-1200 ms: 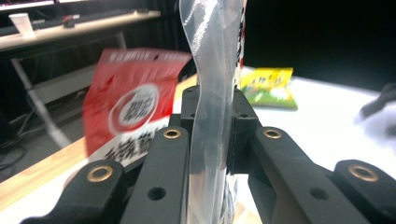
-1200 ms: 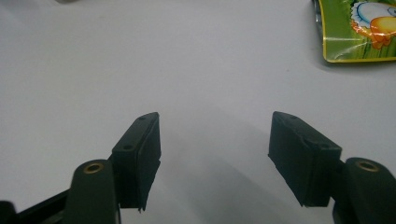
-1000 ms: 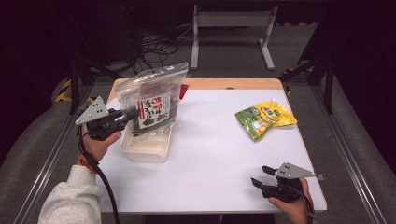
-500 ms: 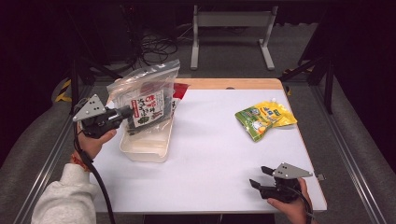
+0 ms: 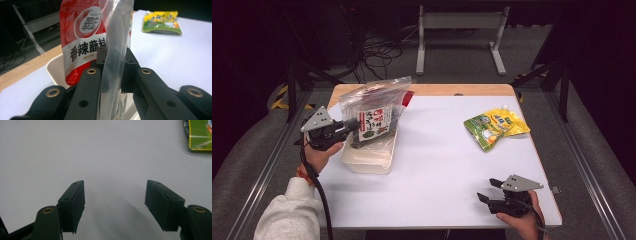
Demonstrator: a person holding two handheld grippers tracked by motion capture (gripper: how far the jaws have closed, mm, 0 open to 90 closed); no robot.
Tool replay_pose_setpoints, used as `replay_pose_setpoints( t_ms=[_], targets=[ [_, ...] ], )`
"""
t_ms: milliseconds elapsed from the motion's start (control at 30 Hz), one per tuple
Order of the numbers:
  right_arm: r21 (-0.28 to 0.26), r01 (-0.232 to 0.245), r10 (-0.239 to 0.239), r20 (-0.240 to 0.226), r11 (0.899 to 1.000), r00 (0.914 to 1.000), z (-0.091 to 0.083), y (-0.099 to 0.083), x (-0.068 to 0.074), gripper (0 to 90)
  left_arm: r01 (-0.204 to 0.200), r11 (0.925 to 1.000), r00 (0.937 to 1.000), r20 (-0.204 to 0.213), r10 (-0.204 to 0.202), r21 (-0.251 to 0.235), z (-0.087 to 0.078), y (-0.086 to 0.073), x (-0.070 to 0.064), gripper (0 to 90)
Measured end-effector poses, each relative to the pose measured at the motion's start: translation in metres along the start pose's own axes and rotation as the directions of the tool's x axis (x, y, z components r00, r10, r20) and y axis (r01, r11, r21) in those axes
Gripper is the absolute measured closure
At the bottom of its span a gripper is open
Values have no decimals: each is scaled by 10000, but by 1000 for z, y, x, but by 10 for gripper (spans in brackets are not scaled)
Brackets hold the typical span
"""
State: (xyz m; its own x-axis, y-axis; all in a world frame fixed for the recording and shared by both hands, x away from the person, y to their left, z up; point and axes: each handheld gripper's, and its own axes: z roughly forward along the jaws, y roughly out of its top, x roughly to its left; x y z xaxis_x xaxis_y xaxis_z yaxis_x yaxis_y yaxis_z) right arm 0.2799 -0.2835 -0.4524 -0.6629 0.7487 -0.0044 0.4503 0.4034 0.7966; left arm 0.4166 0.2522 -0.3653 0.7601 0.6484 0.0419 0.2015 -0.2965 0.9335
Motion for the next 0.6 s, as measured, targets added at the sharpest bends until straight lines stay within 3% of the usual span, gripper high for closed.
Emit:
replay_pose_setpoints(
  t_ms=[67, 133, 400, 567, 600],
  targets=[
    [-45, 4, -4, -3, 10000, 10000, 0, 1, 0, 324, 9, 9999, 10000, -7, -9, 135, 3, -8, 3, 807],
    [-88, 30, -29, 33, 10000, 10000, -1, 2, 1, 324, 239, 9994, 9997, 98, -236, -267, 3, -15, 4, 809],
    [-199, 80, -79, 52, 9998, 10000, -1, 4, 0, 323, 669, 9946, 9977, 186, -657, -799, 2, -29, 3, 811],
    [-258, 88, -85, 146, 9996, 9999, -1, 5, -1, 323, 705, 9939, 9972, -207, -725, -851, 1, -29, -4, 792],
    [-238, 78, -74, 169, 9997, 9998, -1, 5, -2, 323, 856, 9929, 9953, -375, -889, -828, 0, -28, -6, 767]
  ],
)
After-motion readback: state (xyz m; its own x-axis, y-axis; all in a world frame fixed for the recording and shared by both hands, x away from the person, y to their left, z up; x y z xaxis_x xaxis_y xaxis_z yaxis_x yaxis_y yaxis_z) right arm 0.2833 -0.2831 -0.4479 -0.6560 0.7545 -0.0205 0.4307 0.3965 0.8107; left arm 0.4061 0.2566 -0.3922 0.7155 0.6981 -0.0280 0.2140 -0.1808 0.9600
